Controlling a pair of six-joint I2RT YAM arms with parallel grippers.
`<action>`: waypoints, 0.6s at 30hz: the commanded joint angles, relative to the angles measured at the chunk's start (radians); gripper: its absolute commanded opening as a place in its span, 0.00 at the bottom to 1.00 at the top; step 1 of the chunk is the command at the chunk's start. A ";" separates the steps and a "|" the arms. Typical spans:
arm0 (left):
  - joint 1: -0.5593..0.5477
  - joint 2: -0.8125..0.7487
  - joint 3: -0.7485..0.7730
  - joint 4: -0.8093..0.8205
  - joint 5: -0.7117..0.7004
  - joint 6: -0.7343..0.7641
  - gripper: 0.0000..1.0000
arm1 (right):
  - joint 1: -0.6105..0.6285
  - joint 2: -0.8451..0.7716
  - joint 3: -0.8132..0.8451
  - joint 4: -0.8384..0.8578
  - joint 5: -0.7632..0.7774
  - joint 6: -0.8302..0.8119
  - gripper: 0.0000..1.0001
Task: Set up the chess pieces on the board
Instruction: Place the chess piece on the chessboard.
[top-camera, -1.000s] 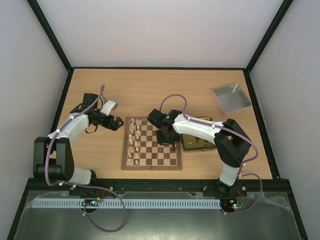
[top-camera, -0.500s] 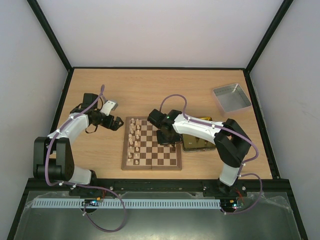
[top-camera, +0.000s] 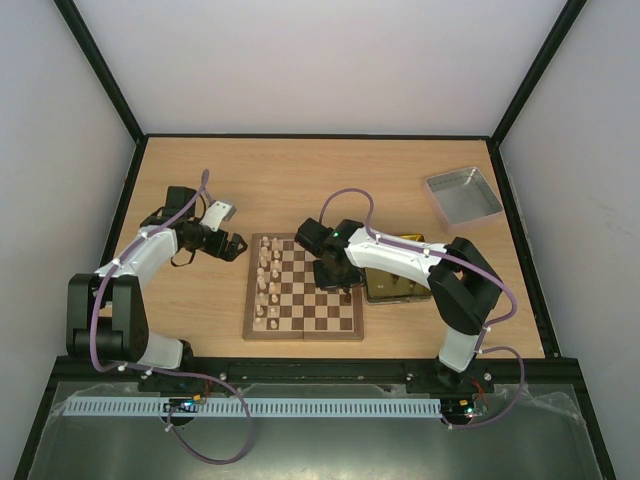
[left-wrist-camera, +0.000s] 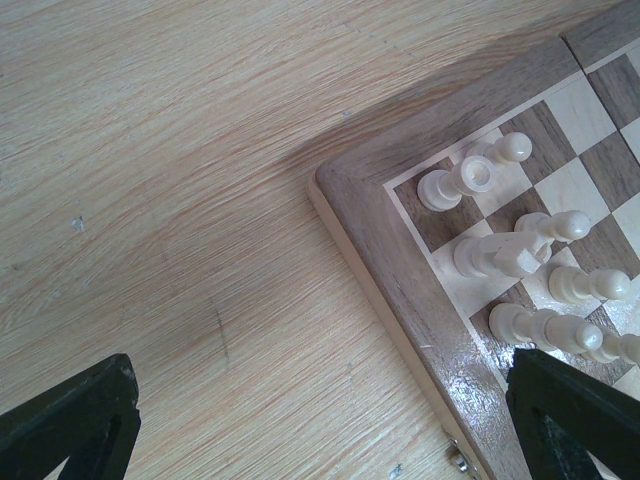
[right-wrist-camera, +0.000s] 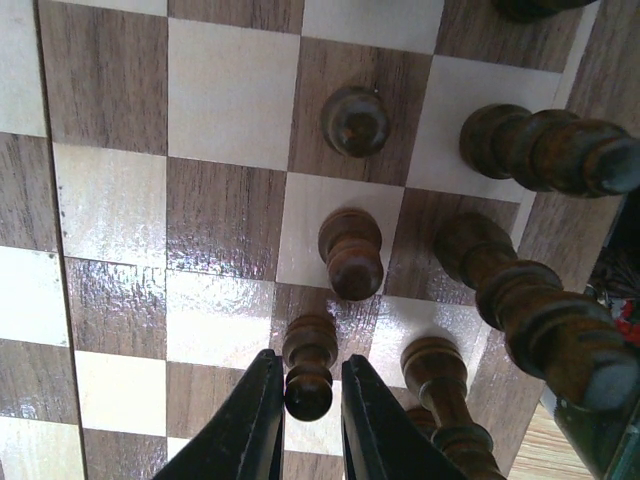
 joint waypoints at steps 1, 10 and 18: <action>-0.005 -0.002 -0.012 -0.005 0.019 0.015 1.00 | 0.004 0.004 0.043 -0.041 0.037 -0.002 0.16; -0.005 -0.001 -0.012 -0.007 0.026 0.017 1.00 | 0.004 0.004 0.115 -0.103 0.055 -0.010 0.16; -0.005 0.000 -0.011 -0.007 0.034 0.018 1.00 | -0.007 -0.026 0.211 -0.206 0.133 -0.016 0.16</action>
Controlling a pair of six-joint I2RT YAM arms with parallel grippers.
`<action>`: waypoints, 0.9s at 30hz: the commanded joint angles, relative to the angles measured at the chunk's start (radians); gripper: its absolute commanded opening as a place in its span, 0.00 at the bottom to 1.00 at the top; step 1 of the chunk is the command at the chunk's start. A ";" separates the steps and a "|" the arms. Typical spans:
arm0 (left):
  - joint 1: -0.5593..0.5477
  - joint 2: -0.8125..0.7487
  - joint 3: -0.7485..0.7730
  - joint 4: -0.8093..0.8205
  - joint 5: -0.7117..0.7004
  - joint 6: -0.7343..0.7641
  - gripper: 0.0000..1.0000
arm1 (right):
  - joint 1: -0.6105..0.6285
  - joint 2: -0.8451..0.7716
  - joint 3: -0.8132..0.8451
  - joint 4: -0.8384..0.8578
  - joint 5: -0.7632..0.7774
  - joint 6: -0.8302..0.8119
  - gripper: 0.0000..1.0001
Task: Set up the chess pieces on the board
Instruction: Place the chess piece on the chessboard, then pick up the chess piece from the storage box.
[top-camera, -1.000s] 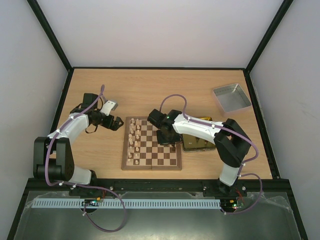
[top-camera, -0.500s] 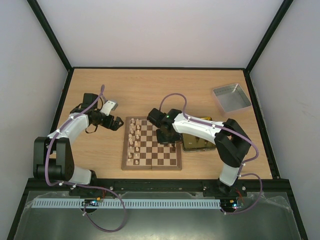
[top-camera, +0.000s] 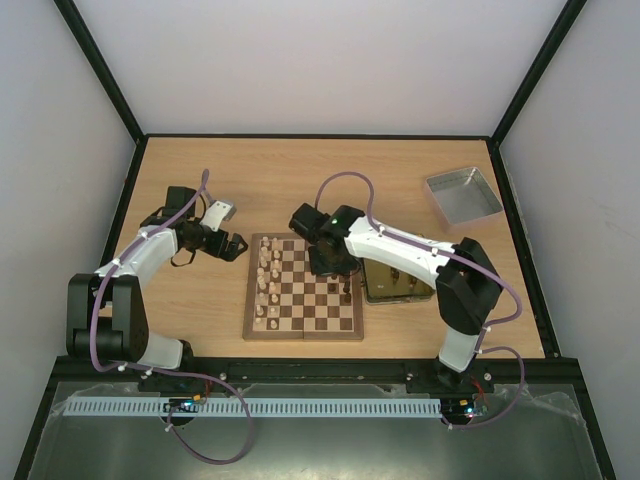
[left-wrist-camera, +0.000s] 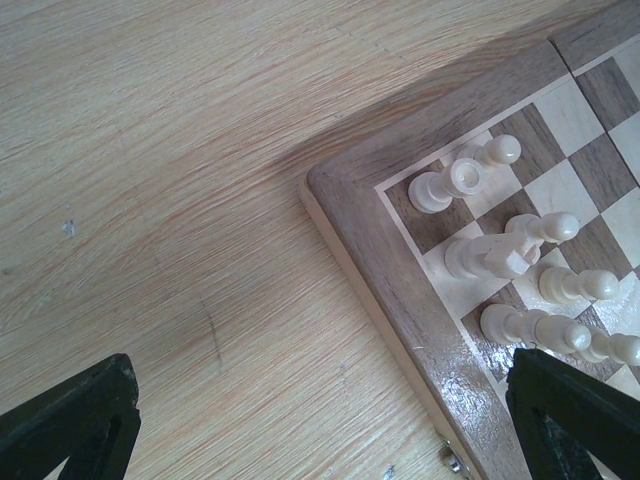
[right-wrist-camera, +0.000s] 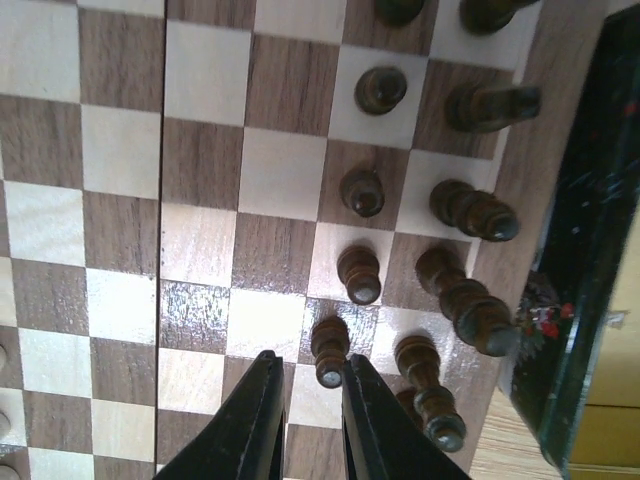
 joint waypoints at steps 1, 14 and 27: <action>-0.005 0.000 -0.011 -0.007 0.021 0.017 1.00 | -0.019 -0.041 0.071 -0.116 0.099 -0.012 0.16; -0.015 -0.002 -0.007 -0.007 0.019 0.015 1.00 | -0.407 -0.211 -0.210 0.039 0.056 -0.108 0.16; -0.016 0.008 -0.009 -0.010 0.020 0.017 1.00 | -0.546 -0.089 -0.277 0.149 -0.014 -0.174 0.16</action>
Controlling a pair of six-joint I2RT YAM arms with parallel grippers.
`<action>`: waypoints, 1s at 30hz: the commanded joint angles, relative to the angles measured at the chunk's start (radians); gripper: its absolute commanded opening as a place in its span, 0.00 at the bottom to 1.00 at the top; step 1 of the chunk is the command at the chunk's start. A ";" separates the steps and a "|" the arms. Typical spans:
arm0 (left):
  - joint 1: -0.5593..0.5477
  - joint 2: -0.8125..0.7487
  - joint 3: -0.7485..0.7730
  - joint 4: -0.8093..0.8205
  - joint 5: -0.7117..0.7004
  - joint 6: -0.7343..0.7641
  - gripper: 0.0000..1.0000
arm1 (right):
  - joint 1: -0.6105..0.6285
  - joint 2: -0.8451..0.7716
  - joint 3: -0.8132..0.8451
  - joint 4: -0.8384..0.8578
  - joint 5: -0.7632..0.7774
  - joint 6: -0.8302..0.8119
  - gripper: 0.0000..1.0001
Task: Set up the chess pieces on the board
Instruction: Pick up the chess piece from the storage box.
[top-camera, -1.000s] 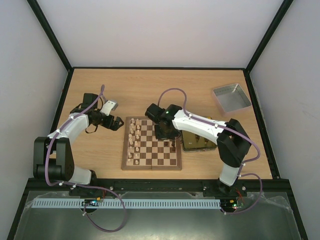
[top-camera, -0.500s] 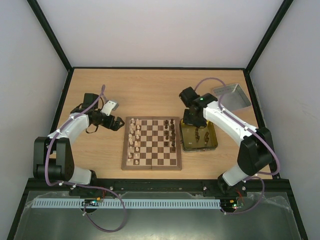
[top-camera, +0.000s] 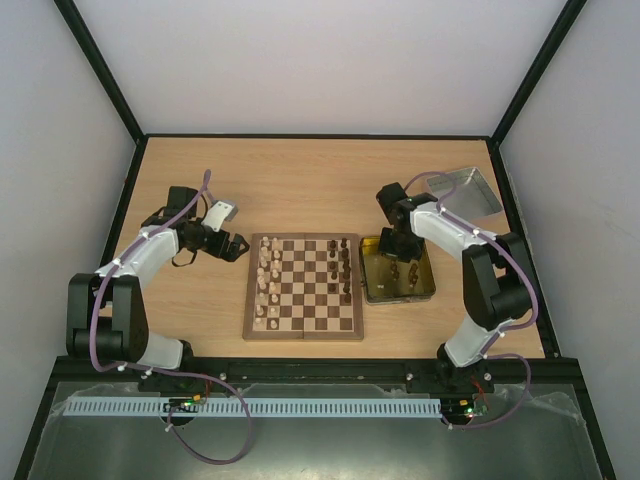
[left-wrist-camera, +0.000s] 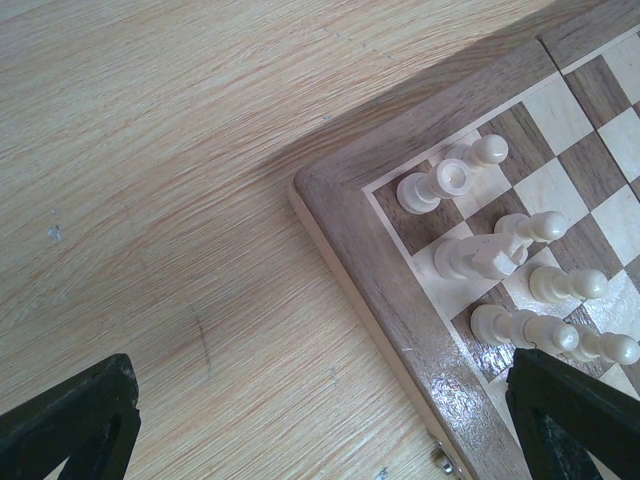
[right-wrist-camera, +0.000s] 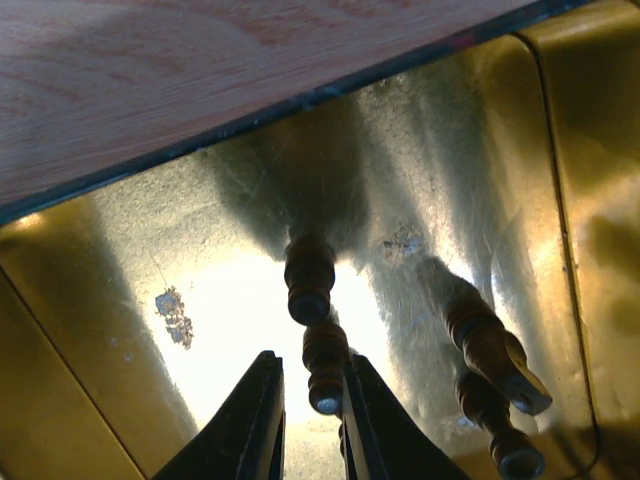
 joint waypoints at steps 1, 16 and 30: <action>-0.005 0.007 -0.009 -0.010 0.013 0.017 1.00 | -0.020 0.022 0.009 0.027 -0.003 -0.033 0.16; -0.005 0.000 -0.012 -0.011 0.010 0.020 1.00 | -0.041 0.083 0.042 0.039 -0.006 -0.031 0.15; -0.005 0.003 -0.007 -0.011 0.013 0.018 1.00 | -0.041 0.019 0.034 -0.004 0.016 -0.030 0.06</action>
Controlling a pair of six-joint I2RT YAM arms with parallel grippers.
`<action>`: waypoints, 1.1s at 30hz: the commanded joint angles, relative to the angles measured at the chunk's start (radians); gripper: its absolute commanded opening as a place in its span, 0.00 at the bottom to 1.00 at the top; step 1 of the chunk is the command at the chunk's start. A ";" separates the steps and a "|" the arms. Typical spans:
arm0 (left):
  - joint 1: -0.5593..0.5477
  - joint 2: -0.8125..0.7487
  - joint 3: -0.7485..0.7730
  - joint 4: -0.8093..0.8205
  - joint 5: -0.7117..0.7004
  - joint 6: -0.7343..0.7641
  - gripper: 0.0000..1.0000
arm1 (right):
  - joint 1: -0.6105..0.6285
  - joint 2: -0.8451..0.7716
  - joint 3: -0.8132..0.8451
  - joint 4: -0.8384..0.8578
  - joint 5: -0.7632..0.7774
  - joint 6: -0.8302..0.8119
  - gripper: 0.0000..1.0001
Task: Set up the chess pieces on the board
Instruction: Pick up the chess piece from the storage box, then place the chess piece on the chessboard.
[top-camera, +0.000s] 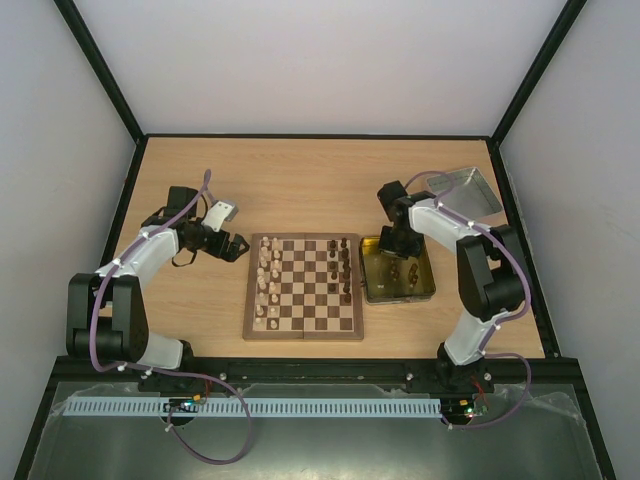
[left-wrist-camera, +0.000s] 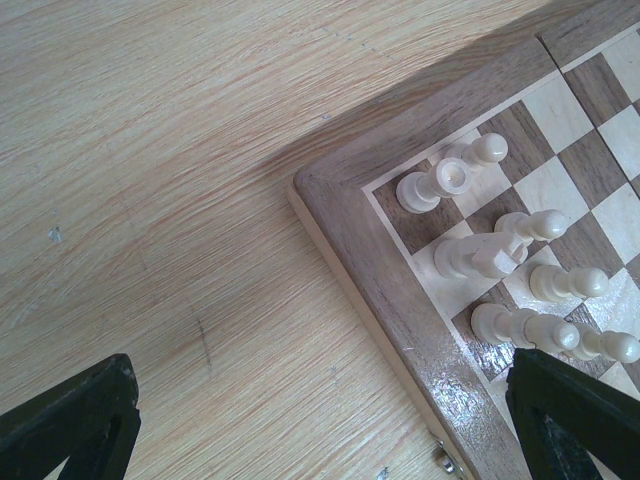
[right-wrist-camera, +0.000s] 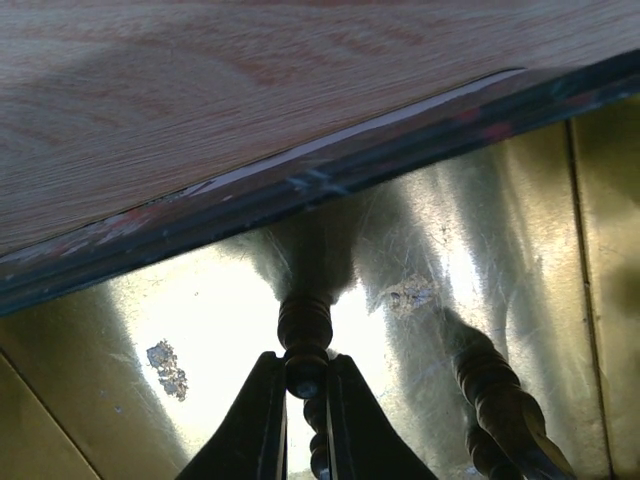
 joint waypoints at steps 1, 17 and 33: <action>-0.005 0.003 -0.006 -0.011 0.013 0.012 1.00 | -0.003 -0.062 0.015 -0.053 0.031 -0.002 0.05; -0.008 0.004 -0.003 -0.009 0.000 0.009 1.00 | 0.293 -0.166 0.227 -0.258 0.059 0.109 0.05; -0.011 -0.006 -0.008 -0.009 -0.016 0.004 1.00 | 0.622 -0.106 0.171 -0.231 0.064 0.219 0.05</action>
